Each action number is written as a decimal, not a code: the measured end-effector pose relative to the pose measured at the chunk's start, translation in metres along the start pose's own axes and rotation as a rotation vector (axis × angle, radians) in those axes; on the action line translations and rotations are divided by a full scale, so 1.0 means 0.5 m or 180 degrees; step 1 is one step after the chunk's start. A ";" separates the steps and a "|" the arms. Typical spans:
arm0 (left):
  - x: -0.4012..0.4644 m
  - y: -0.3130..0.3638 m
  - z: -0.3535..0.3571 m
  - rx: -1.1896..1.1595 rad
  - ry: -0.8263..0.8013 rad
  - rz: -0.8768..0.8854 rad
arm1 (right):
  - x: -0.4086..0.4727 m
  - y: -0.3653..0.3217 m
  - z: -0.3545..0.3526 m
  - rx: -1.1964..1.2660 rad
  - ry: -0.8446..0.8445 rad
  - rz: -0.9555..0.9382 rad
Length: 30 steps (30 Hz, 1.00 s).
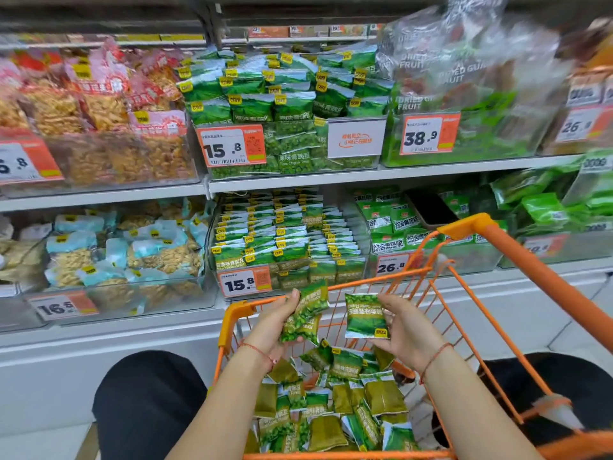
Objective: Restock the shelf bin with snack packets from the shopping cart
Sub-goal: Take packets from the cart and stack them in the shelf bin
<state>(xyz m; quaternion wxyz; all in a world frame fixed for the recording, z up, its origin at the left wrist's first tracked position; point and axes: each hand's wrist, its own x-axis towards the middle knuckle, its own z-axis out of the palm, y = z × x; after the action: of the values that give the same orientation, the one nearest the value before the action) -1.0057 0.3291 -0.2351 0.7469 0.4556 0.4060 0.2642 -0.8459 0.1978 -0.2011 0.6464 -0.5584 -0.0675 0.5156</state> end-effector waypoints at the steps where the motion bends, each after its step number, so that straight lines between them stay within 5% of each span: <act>1: 0.003 -0.002 0.003 0.0327 0.0152 0.0293 | -0.001 0.002 0.005 -0.0030 -0.0032 -0.0035; 5: -0.016 -0.010 0.026 0.1330 0.0379 0.1208 | -0.016 0.014 0.037 -0.0148 -0.0226 -0.0177; 12: -0.015 -0.021 0.030 0.1607 0.0452 0.1600 | 0.000 0.030 0.037 -0.0242 -0.0208 -0.0103; 15: -0.016 -0.017 0.024 0.1488 0.0486 0.1596 | 0.012 0.034 0.019 -0.0361 0.0105 -0.0212; 19: -0.023 -0.005 0.024 0.1115 0.0486 0.1456 | 0.014 0.026 0.013 -0.1308 0.0963 -0.1097; 21: -0.022 -0.003 0.023 0.1043 0.0485 0.1456 | 0.016 0.022 0.008 -0.0700 0.0911 -0.1032; 24: -0.025 -0.005 0.024 0.1139 0.0433 0.1503 | 0.013 0.017 -0.003 0.1019 0.0298 -0.0024; 25: -0.025 -0.006 0.023 0.1171 0.0417 0.1497 | 0.014 0.017 -0.007 0.1017 0.0256 0.0058; 30: -0.019 -0.005 0.021 0.1057 0.0155 0.1317 | 0.017 0.024 0.007 -0.1166 0.0773 -0.0831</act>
<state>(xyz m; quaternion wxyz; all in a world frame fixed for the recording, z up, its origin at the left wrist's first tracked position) -1.0016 0.3159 -0.2314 0.5820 0.6388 0.3598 0.3518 -0.8513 0.2045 -0.2133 0.5989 -0.7106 -0.1532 0.3361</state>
